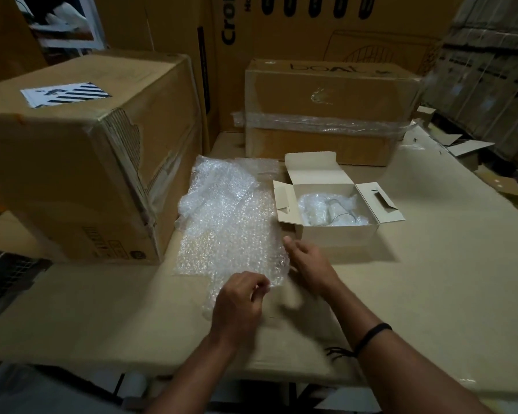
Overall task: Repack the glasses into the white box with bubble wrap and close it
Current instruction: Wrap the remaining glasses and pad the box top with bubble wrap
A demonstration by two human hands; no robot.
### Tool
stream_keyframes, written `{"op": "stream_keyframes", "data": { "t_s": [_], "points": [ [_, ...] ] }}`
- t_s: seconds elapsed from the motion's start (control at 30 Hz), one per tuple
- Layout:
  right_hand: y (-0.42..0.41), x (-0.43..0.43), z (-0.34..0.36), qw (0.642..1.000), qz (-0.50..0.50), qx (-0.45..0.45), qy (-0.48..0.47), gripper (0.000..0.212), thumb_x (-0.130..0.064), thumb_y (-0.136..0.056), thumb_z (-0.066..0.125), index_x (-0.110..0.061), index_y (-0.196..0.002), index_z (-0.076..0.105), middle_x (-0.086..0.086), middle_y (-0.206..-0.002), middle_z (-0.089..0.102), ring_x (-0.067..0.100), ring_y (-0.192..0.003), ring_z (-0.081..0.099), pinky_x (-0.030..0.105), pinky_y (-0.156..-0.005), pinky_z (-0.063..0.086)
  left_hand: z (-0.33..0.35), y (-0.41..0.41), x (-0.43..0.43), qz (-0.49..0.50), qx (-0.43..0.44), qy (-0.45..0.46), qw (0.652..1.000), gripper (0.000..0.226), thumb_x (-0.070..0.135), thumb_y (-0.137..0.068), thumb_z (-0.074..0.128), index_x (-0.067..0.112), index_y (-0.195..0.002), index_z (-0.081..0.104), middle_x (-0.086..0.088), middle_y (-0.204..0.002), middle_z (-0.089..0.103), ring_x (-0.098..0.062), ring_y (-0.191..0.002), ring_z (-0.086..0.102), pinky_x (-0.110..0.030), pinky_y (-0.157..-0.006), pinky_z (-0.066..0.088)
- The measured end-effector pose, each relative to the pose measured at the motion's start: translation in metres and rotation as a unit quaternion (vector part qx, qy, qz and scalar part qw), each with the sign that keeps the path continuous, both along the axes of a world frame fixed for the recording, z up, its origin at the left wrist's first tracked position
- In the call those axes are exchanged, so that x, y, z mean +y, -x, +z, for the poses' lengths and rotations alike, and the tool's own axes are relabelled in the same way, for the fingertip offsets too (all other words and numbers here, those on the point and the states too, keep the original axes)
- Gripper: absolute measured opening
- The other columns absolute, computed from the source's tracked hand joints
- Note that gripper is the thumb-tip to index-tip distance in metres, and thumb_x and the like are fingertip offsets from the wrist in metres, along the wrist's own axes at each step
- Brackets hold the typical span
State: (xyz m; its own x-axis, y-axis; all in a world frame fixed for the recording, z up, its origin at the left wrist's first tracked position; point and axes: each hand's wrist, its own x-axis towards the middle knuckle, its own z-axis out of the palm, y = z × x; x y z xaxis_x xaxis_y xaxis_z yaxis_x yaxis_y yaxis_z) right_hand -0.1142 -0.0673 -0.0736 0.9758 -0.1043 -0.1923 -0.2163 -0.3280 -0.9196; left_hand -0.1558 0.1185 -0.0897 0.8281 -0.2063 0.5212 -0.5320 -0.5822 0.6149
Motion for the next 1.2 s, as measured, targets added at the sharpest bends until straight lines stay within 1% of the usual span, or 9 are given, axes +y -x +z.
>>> {"op": "stream_keyframes", "data": {
  "t_s": [0.1,0.2,0.3,0.4,0.6,0.73,0.87,1.0,1.2],
  "points": [
    [-0.001,0.013,0.018,1.0,0.01,0.001,0.028,0.06,-0.021,-0.078,0.079,-0.011,-0.131,0.054,0.004,-0.125,0.061,0.021,-0.101,0.065,0.042,-0.087,0.056,-0.001,0.004,-0.005,-0.014,0.016,0.024,0.999,0.009,0.019,-0.078,0.072,0.023,-0.081,0.064,0.01,-0.078,0.061,-0.008,-0.071,0.056,-0.032,-0.064,0.048],
    [0.003,0.009,0.027,1.0,0.002,0.018,-0.012,0.059,0.015,-0.078,0.062,-0.008,-0.132,0.054,0.011,-0.122,0.062,0.019,-0.085,0.066,0.027,-0.06,0.055,0.007,-0.001,0.005,-0.013,0.003,0.06,0.998,0.021,0.041,-0.085,0.062,0.02,-0.085,0.067,0.011,-0.084,0.064,-0.007,-0.078,0.058,-0.027,-0.069,0.048],
    [0.014,-0.012,0.037,0.997,0.078,0.026,-0.001,0.059,0.019,-0.08,0.05,-0.021,-0.121,0.062,0.005,-0.113,0.066,0.019,-0.069,0.058,0.032,-0.059,0.049,0.013,-0.022,0.021,0.028,0.039,0.036,0.998,0.042,0.052,-0.091,0.043,0.022,-0.107,0.068,0.006,-0.109,0.068,-0.014,-0.104,0.058,-0.038,-0.09,0.047],
    [0.026,-0.033,0.042,0.986,0.155,0.036,0.051,0.067,0.019,-0.078,0.049,-0.03,-0.12,0.066,-0.01,-0.122,0.062,0.016,-0.072,0.059,0.035,-0.066,0.05,0.01,-0.048,0.027,0.031,0.127,-0.102,0.986,0.052,0.055,-0.093,0.034,0.03,-0.134,0.052,0.005,-0.145,0.047,-0.019,-0.136,0.038,-0.044,-0.11,0.024],
    [0.057,-0.071,0.061,0.973,0.193,0.099,0.074,0.06,0.021,-0.075,0.052,-0.016,-0.121,0.065,-0.006,-0.123,0.065,-0.006,-0.061,0.058,0.018,-0.057,0.046,0.008,-0.059,0.019,0.039,0.187,-0.284,0.94,0.049,0.052,-0.096,0.04,0.035,-0.142,0.04,0.002,-0.158,0.025,-0.02,-0.146,0.014,-0.049,-0.116,0.005],
    [0.062,-0.089,0.051,0.981,0.086,0.087,0.148,0.035,0.005,-0.088,0.059,-0.019,-0.112,0.067,0.004,-0.115,0.067,0.0,-0.053,0.057,0.017,-0.053,0.046,0.002,-0.052,0.015,0.049,0.156,-0.31,0.937,0.045,0.055,-0.092,0.043,0.033,-0.131,0.051,-0.001,-0.152,0.034,-0.023,-0.141,0.025,-0.05,-0.113,0.014],
    [0.062,-0.087,0.035,0.958,0.078,0.082,0.263,0.023,-0.02,-0.09,0.066,-0.027,-0.112,0.067,-0.007,-0.117,0.066,0.004,-0.076,0.063,0.014,-0.059,0.045,0.001,-0.051,0.018,0.077,0.14,-0.287,0.944,0.045,0.052,-0.092,0.044,0.03,-0.131,0.053,0.0,-0.148,0.04,-0.02,-0.136,0.032,-0.048,-0.113,0.018],
    [0.054,-0.061,0.024,0.874,0.074,0.008,0.48,0.035,-0.035,-0.091,0.061,-0.029,-0.125,0.06,-0.005,-0.139,0.054,0.019,-0.116,0.058,0.032,-0.092,0.047,0.002,-0.067,0.022,0.115,0.155,-0.222,0.956,0.04,0.049,-0.094,0.044,0.03,-0.126,0.058,0.003,-0.144,0.046,-0.016,-0.133,0.036,-0.042,-0.108,0.018],
    [0.041,-0.001,0.001,0.83,0.209,-0.037,0.516,0.07,-0.071,-0.09,0.02,-0.04,-0.152,0.014,-0.004,-0.163,0.003,0.023,-0.149,0.008,0.045,-0.118,0.01,-0.001,-0.112,0.029,0.149,0.146,-0.213,0.954,0.032,0.037,-0.097,0.047,0.031,-0.126,0.06,-0.001,-0.147,0.044,-0.02,-0.136,0.031,-0.04,-0.108,0.015]
  ]
}}
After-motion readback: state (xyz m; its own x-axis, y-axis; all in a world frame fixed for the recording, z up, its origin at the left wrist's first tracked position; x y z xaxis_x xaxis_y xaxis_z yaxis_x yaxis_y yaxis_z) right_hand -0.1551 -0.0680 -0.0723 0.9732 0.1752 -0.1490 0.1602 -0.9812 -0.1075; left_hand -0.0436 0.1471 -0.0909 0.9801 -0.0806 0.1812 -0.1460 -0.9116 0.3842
